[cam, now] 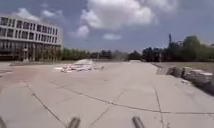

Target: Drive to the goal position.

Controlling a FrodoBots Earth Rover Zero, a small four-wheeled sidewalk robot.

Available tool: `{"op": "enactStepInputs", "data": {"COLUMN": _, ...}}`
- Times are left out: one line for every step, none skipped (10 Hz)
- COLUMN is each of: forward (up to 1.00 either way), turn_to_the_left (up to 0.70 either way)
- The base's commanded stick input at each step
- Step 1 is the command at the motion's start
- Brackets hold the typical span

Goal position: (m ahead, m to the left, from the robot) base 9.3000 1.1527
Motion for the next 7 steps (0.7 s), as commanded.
{"op": "enactStepInputs", "data": {"forward": 0.7, "turn_to_the_left": -0.35}}
{"op": "enactStepInputs", "data": {"forward": 0.7, "turn_to_the_left": -0.35}}
{"op": "enactStepInputs", "data": {"forward": 0.7, "turn_to_the_left": -0.35}}
{"op": "enactStepInputs", "data": {"forward": 0.7, "turn_to_the_left": -0.14}}
{"op": "enactStepInputs", "data": {"forward": 0.7, "turn_to_the_left": -0.06}}
{"op": "enactStepInputs", "data": {"forward": 0.7, "turn_to_the_left": 0.0}}
{"op": "enactStepInputs", "data": {"forward": 0.7, "turn_to_the_left": 0.0}}
